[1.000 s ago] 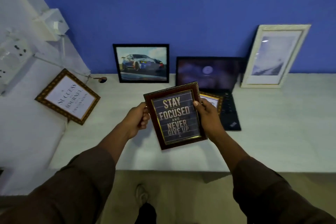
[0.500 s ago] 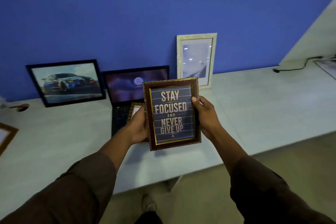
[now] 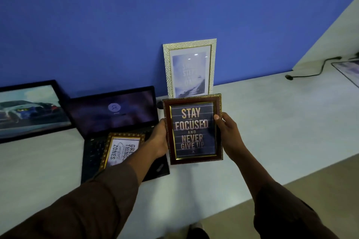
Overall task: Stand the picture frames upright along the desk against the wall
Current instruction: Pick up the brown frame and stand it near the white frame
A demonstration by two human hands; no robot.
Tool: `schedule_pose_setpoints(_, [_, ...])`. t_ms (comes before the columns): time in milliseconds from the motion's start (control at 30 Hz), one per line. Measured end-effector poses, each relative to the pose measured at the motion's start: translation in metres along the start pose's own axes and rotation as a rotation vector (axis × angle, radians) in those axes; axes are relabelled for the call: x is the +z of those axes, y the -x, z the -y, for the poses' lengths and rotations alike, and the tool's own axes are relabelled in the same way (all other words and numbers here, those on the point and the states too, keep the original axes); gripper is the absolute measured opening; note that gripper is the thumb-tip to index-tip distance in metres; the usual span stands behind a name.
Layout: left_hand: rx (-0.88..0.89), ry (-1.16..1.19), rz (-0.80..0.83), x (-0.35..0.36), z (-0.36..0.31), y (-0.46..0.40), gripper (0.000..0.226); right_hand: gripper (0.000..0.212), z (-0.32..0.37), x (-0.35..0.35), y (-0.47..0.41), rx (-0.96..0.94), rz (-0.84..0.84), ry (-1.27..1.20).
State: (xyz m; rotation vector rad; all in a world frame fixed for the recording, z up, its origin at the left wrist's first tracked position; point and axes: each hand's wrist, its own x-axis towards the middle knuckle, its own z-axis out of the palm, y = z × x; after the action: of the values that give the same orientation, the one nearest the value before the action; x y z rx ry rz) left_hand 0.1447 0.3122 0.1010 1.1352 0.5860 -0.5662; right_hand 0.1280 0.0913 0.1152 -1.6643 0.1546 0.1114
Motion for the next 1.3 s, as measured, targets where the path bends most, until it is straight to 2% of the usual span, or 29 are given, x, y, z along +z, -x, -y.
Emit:
schedule_pose_setpoints(233, [-0.023,0.110,-0.149,0.052,0.006,-0.068,0.051,0.034,-0.041,-0.048,-0.066,0.151,0.131,0.003])
schedule_pose_setpoints(400, [-0.060,0.235,-0.130,0.093,0.013,-0.101,0.054,0.034,-0.053,-0.085,-0.108,0.265,0.188,-0.104])
schedule_pose_setpoints(567, [0.010,0.231,-0.159,0.102,0.020,-0.113,0.051,0.037,-0.058,-0.100,-0.126,0.239,0.298,-0.051])
schedule_pose_setpoints(767, [0.069,0.128,-0.172,0.099,0.015,-0.125,0.049,0.044,-0.064,-0.103,-0.130,0.239,0.299,-0.048])
schedule_pose_setpoints(833, [0.065,0.112,-0.178,0.098,0.017,-0.127,0.048,0.052,-0.068,-0.104,-0.130,0.248,0.307,-0.035])
schedule_pose_setpoints(1000, [0.014,0.128,-0.195,0.093,0.036,-0.125,0.053,0.051,-0.086,-0.101,-0.118,0.242,0.317,0.023])
schedule_pose_setpoints(1100, [0.013,0.131,-0.206,0.090,0.035,-0.124,0.053,0.059,-0.091,-0.097,-0.115,0.245,0.320,0.073])
schedule_pose_setpoints(1300, [0.026,0.122,-0.237,0.095,0.025,-0.118,0.056,0.054,-0.098,-0.093,-0.115,0.246,0.305,0.130])
